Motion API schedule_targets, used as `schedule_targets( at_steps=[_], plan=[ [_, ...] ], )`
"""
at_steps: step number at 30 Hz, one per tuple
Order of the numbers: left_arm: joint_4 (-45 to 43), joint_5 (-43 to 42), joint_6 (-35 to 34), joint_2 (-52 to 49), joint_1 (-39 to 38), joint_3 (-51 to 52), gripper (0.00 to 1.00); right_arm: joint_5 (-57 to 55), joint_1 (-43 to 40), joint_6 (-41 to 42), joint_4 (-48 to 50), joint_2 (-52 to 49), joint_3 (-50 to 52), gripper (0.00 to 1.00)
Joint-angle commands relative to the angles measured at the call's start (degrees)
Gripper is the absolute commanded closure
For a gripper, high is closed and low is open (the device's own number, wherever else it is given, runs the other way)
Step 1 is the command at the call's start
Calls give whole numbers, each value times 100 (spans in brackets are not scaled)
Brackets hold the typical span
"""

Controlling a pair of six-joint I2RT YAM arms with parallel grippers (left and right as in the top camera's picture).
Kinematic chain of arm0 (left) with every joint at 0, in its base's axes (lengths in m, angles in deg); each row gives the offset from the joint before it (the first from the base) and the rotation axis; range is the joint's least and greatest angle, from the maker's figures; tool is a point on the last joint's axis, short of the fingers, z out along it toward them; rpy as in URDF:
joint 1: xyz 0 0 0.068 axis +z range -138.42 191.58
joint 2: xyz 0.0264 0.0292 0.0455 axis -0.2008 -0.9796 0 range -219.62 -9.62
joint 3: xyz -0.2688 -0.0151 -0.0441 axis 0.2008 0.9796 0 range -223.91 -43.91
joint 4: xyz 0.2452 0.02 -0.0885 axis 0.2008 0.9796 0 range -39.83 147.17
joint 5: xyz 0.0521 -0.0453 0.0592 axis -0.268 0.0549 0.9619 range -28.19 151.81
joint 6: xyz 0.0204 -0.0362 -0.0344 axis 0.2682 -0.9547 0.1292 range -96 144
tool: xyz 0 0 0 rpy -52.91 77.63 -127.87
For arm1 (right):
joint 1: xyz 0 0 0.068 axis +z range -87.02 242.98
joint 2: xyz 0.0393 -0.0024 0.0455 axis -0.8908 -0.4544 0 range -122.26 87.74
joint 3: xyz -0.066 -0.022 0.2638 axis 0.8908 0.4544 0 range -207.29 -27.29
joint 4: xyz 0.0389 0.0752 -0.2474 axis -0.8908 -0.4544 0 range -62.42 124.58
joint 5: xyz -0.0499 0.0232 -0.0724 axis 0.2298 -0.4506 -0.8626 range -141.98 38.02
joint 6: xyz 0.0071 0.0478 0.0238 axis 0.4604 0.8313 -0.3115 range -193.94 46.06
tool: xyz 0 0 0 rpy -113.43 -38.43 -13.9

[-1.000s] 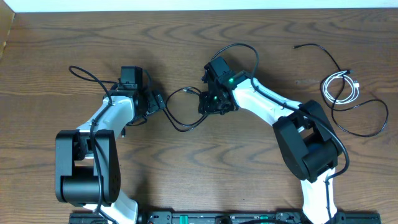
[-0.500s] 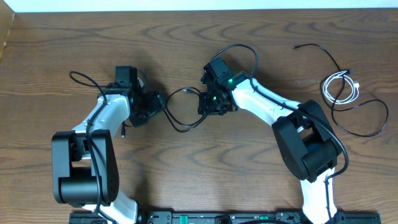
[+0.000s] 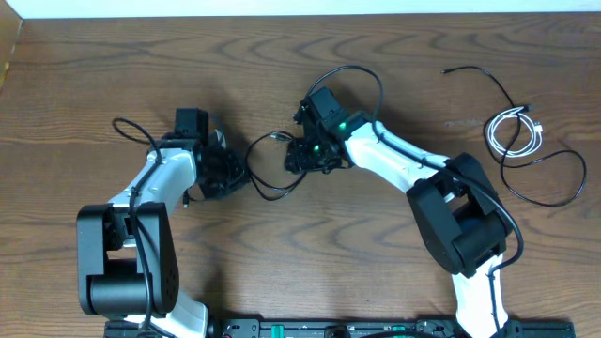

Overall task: Untangle cables
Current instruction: 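Grasp the black cable loop with the right gripper beside the left gripper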

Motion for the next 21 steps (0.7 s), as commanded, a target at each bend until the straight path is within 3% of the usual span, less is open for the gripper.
schedule_targets(
  at_steps=[1, 11, 21],
  plan=[
    [323, 52, -15, 70, -13, 79, 92, 90, 140, 42, 120, -50, 26, 44],
    [420, 79, -9, 70, -39, 247, 92, 74, 236, 39, 573, -50, 26, 71],
    [380, 79, -11, 70, -39, 264, 92, -984, 745, -87, 599, -57, 26, 68]
  ],
)
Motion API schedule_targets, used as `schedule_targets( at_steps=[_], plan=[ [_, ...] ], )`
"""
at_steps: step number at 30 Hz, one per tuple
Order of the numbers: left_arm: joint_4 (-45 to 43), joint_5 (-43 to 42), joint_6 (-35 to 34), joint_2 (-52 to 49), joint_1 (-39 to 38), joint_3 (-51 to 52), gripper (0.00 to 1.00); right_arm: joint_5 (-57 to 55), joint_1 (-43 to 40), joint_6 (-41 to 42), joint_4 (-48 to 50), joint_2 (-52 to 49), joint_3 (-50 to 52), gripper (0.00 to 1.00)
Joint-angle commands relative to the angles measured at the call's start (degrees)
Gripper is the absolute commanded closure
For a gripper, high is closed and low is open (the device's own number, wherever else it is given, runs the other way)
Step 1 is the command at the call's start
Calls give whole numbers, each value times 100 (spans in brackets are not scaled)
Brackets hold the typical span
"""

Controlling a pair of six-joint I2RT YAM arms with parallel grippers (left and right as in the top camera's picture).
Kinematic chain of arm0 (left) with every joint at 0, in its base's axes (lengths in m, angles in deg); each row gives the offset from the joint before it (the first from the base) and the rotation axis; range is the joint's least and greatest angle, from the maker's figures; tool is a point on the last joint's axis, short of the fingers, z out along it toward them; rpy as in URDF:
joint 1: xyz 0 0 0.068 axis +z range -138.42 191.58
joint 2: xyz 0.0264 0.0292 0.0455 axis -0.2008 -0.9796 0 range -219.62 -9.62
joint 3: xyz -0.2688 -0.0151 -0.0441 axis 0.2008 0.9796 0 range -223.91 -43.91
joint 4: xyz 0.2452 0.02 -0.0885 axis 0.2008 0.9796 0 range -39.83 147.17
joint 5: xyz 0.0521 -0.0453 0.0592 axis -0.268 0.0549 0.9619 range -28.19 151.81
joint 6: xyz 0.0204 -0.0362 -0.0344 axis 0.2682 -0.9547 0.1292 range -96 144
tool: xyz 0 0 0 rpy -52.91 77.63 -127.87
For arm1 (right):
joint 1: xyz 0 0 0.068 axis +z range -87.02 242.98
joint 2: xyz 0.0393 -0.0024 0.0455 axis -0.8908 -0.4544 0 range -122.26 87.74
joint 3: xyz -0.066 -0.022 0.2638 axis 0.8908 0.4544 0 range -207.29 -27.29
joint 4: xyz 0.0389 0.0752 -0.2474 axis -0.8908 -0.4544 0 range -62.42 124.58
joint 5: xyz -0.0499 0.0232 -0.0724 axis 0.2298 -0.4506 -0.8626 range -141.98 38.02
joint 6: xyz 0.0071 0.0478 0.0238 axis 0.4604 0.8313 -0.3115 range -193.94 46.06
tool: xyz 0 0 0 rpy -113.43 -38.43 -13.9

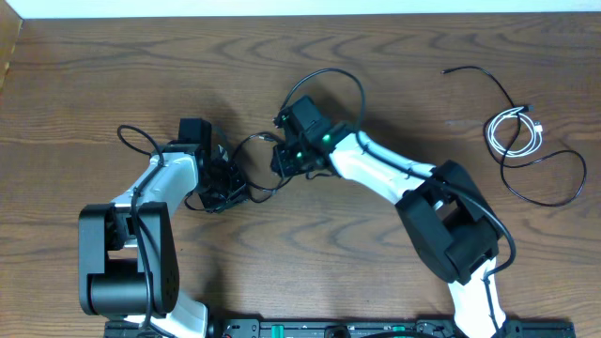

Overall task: Untangle cables
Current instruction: 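Grasp the black cable loop with the right gripper beside the left gripper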

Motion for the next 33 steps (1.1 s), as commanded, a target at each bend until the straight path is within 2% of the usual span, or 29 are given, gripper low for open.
schedule_targets(
  at_steps=[1, 6, 11, 14, 24, 27, 33],
  plan=[
    [7, 76, -9, 70, -11, 61, 92, -603, 229, -94, 7, -57, 24, 68],
    [7, 79, -9, 70, -11, 61, 92, -1056, 385, -96, 4, -57, 24, 66],
    [7, 79, -9, 70, -11, 61, 92, -1056, 400, -96, 7, -61, 24, 66],
    [7, 79, -9, 70, -11, 61, 92, -1054, 400, -101, 33, -92, 24, 61],
    [24, 533, -9, 70, -11, 79, 92, -813, 407, -372, 92, -435, 24, 62],
    [17, 533, -9, 70, -11, 79, 92, -811, 407, -345, 87, -568, 24, 68],
    [7, 684, -11, 70, -11, 83, 92, -811, 417, -348, 92, -684, 24, 92]
  ],
)
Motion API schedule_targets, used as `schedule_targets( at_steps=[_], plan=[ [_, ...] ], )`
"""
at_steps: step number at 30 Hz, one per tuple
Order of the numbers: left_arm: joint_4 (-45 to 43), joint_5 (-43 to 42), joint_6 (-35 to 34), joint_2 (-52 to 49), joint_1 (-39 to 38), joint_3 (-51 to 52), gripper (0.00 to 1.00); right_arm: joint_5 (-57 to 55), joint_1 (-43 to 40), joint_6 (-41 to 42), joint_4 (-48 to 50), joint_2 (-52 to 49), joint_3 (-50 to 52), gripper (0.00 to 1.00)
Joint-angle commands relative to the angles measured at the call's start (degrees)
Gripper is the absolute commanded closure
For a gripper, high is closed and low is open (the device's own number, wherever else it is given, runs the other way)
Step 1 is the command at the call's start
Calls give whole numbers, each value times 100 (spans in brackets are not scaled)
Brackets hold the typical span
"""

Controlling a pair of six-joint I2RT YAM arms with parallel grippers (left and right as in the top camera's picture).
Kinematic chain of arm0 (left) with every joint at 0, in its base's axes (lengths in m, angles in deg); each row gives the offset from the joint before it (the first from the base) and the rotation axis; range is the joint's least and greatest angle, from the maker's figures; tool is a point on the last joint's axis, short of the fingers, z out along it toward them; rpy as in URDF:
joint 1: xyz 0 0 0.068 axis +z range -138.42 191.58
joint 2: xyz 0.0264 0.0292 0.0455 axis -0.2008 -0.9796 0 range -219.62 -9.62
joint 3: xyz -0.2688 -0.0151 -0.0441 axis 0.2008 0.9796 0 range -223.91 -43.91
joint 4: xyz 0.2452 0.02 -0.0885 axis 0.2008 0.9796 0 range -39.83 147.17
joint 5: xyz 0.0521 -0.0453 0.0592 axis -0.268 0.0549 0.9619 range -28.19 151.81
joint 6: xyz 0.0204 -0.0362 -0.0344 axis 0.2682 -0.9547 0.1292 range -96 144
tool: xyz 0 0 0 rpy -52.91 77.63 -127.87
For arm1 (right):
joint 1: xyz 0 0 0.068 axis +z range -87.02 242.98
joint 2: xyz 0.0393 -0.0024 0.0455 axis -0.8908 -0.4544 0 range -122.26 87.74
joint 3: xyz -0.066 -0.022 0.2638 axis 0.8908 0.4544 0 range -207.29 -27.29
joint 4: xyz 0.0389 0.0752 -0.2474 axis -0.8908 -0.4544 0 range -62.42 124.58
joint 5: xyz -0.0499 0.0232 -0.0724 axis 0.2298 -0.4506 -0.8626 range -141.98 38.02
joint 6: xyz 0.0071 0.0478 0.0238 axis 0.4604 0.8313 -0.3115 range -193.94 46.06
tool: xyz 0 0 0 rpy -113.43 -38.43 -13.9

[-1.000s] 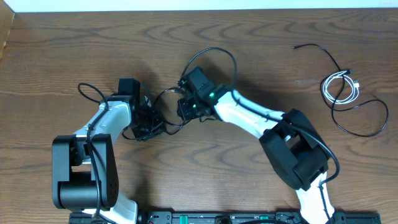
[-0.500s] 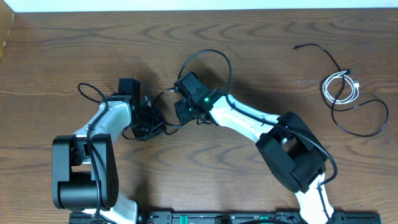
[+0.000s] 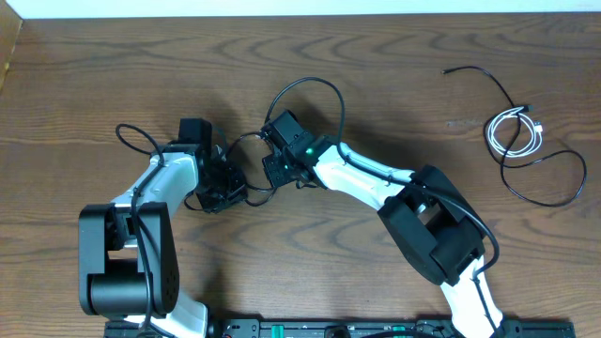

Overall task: Untangle cables
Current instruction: 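Grasp the black cable loop with the right gripper beside the left gripper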

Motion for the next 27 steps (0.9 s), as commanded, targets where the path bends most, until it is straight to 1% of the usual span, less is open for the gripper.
schedule_targets(
  at_steps=[1, 2, 17, 23, 27],
  plan=[
    [13, 337, -9, 70, -7, 83, 92, 17, 59, -4, -101, -385, 87, 96],
    [13, 334, -11, 70, -7, 83, 92, 17, 59, -4, -101, -385, 87, 99],
    [13, 330, -9, 70, -7, 83, 92, 402, 70, -2, -57, -385, 87, 99],
    [11, 332, -9, 70, -7, 83, 92, 1019, 81, -4, -59, -385, 87, 99],
    [13, 332, -11, 70, -7, 83, 91, 1025, 81, -4, -83, -385, 87, 99]
  ],
)
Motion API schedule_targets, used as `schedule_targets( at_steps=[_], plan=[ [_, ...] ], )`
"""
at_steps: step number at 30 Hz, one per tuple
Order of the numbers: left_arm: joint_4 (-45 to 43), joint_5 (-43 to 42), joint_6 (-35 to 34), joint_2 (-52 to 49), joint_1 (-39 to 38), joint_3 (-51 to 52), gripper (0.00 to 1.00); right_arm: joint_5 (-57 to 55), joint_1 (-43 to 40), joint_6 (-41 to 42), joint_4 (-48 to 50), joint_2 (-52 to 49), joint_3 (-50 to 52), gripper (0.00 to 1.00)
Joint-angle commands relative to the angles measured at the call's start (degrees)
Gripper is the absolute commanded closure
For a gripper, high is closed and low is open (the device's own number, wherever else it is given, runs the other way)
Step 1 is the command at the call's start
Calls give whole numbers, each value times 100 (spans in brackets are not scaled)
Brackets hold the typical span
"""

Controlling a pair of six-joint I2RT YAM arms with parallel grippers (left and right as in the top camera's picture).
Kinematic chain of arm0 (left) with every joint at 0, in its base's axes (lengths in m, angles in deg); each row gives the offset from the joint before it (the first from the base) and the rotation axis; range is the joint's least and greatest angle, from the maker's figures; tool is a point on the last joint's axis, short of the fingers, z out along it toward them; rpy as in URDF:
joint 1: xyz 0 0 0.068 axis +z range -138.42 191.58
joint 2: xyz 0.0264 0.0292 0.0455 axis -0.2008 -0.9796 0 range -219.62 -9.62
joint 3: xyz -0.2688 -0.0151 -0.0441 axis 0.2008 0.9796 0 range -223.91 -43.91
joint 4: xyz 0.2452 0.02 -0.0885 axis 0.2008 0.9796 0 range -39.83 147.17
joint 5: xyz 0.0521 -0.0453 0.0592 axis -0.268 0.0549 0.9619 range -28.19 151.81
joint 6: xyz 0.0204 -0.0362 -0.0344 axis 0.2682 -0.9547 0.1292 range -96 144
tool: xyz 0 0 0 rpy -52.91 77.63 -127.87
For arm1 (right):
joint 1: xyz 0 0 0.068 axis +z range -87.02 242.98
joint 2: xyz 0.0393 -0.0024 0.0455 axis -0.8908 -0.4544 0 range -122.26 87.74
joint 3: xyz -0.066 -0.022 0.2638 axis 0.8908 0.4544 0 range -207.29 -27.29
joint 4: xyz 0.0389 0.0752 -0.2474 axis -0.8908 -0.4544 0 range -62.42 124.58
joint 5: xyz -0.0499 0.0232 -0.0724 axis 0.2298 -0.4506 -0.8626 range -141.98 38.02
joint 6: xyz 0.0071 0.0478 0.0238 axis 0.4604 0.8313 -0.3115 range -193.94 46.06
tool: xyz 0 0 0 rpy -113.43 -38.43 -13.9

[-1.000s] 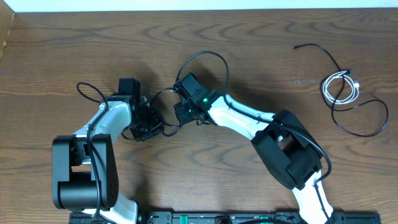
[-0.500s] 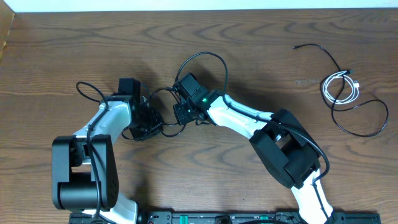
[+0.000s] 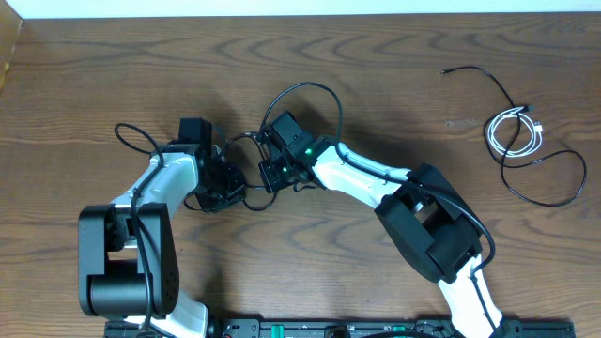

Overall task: Untangle cables
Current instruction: 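Grasp the black cable loop with the right gripper beside the left gripper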

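Note:
A thin black cable (image 3: 246, 139) lies bunched in a small loop between the two grippers, left of the table's middle. My left gripper (image 3: 223, 186) is at the loop's left end and looks shut on it. My right gripper (image 3: 270, 175) points down at the loop's right end, close beside the left one, and looks shut on the same cable. The fingertips of both are mostly hidden under the wrists. Far to the right lie a long black cable (image 3: 531, 184) and a coiled white cable (image 3: 515, 131), crossing each other.
The wooden table (image 3: 376, 56) runs to a pale back edge. Each arm's own black lead arches beside its wrist: the left lead (image 3: 131, 133) and the right lead (image 3: 315, 92). The arm bases stand at the front edge.
My right gripper has shifted slightly further left, toward the left gripper. The cable loop between them is a little more bunched. The left arm has not moved.
At first the grippers were well apart, with the black cable stretched in a wide loop between them. Then my right gripper stood further left and the left one slightly lower. The gap kept shrinking, and now the slack cable is bunched between both grippers.

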Motion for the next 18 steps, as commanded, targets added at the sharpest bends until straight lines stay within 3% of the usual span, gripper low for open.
schedule_targets(
  at_steps=[1, 18],
  plan=[
    [13, 205, -11, 50, -2, 83, 91, 142, 79, -15, -131, -289, 103, 99],
    [37, 205, -11, 50, -2, 83, 90, 590, 76, -87, -223, -289, 103, 99]
  ],
)
